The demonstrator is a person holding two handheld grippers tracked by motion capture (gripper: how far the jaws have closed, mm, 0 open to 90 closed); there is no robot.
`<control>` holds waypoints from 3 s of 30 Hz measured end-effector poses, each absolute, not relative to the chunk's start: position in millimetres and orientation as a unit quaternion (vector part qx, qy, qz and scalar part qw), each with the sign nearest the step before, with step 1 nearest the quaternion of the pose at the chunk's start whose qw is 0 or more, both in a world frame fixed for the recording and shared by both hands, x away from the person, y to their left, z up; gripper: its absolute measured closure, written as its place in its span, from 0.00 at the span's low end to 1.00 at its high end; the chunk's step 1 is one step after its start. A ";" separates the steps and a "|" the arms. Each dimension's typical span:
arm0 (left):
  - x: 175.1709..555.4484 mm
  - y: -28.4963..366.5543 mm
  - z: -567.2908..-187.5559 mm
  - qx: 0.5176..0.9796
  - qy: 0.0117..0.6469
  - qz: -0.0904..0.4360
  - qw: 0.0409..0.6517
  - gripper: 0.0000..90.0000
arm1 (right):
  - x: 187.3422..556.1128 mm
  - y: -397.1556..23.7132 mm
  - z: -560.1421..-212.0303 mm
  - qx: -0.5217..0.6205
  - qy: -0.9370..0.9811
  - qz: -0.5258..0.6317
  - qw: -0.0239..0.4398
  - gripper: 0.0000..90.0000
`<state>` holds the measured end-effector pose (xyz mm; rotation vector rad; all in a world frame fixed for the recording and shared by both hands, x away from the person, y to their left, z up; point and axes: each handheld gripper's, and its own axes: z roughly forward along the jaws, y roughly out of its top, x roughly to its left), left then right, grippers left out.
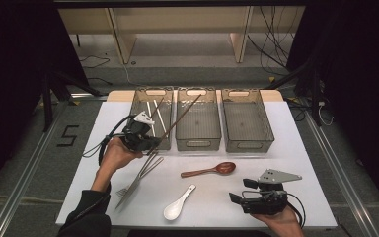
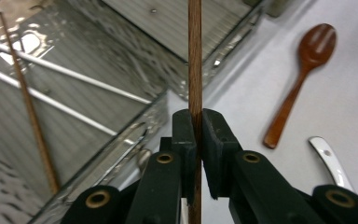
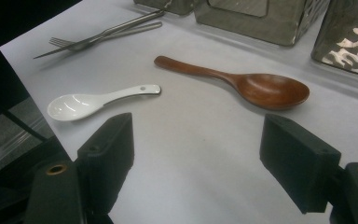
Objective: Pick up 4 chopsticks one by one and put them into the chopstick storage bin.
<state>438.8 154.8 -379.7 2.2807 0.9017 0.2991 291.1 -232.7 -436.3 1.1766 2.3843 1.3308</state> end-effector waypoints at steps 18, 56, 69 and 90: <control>487.8 188.2 -373.9 0.840 0.411 0.163 0.314 0.93 | 292.0 -232.6 -437.0 0.394 0.800 0.446 0.080 0.30; 491.0 190.9 -389.1 0.806 0.483 0.115 0.323 0.39 | 291.5 -233.7 -436.0 0.394 0.798 0.448 0.082 0.30; 449.7 174.8 -379.5 0.808 0.461 0.097 0.354 0.29 | 291.1 -234.0 -435.7 0.393 0.798 0.449 0.083 0.30; 407.6 156.7 -389.6 0.822 0.429 0.077 0.367 0.21 | 292.4 -236.6 -436.2 0.393 0.792 0.458 0.088 0.30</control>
